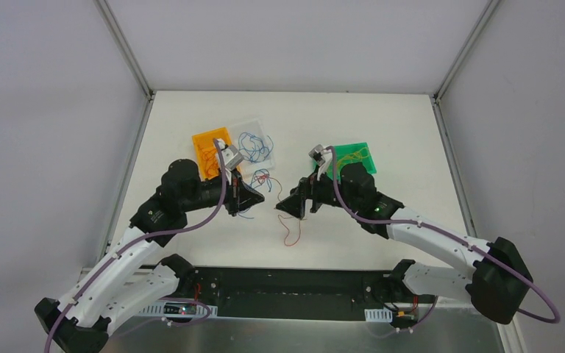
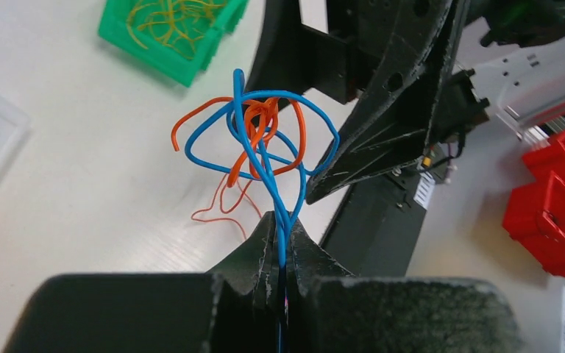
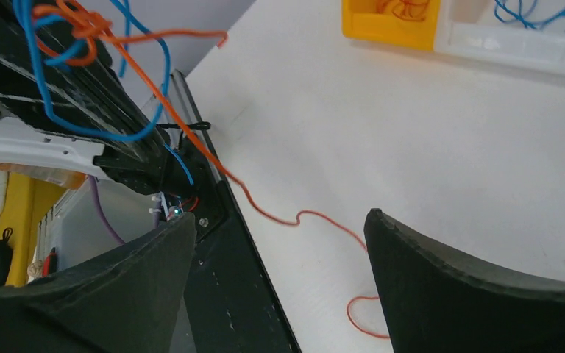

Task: Untangle the cables
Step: Untie the cable.

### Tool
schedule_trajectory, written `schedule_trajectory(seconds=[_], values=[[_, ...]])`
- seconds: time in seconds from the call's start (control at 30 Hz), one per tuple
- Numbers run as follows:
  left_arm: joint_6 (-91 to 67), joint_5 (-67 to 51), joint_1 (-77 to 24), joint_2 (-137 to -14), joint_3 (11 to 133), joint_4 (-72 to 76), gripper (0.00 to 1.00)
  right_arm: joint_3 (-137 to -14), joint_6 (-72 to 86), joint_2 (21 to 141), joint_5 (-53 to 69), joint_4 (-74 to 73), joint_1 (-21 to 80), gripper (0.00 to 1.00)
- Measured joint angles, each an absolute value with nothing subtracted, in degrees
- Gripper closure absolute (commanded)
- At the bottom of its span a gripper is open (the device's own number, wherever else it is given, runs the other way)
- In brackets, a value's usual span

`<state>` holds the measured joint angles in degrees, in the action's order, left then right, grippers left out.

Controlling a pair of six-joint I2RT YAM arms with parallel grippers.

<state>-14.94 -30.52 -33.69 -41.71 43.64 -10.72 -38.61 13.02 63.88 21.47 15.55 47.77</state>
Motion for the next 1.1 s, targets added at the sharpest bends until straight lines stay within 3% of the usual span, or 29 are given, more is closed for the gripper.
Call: schedule_trajectory(seconds=[0.1, 0.27, 0.33, 0.37, 0.43, 0.47, 0.6, 0.8, 0.97, 1.1], values=[[-14.68, -34.76, -33.69, -42.70, 44.77, -11.53, 1.00, -38.61, 12.99, 65.01, 24.14, 20.80, 47.77, 0.17], [-14.63, -38.57, -33.69, -43.66, 46.30, -12.12, 1.00, -39.13, 12.84, 66.76, 25.56, 25.65, 47.90, 0.35], [-14.66, -39.18, -33.69, -43.79, 46.74, -12.32, 1.00, -39.83, 13.04, 68.12, 26.24, 27.42, 48.05, 0.49], [-14.66, -39.44, -33.69, -43.79, 46.78, -12.34, 1.00, -40.21, 13.13, 68.79, 26.41, 28.16, 48.25, 0.60], [-14.66, -39.97, -33.69, -43.81, 46.78, -12.40, 1.00, -40.73, 13.41, 69.71, 26.48, 29.17, 48.66, 0.92], [-14.66, -40.01, -33.69, -43.83, 46.78, -12.43, 1.00, -40.88, 13.85, 70.06, 26.46, 29.76, 48.97, 1.00], [-14.70, -39.11, -33.69, -43.68, 46.78, -12.64, 1.00, -40.77, 15.25, 69.73, 23.73, 30.83, 49.36, 1.00], [-14.52, -30.70, -33.71, -40.23, 45.25, -12.80, 1.00, -36.88, 17.96, 60.49, 8.38, 26.94, 48.84, 1.00], [-14.35, -19.77, -33.82, -37.17, 42.96, -13.80, 1.00, -37.19, 23.55, 51.37, -10.55, 14.50, 48.47, 1.00], [-14.37, -6.59, -33.71, -33.71, 41.74, -17.21, 1.00, -37.39, 28.62, 47.75, -27.92, 0.08, 41.78, 1.00]])
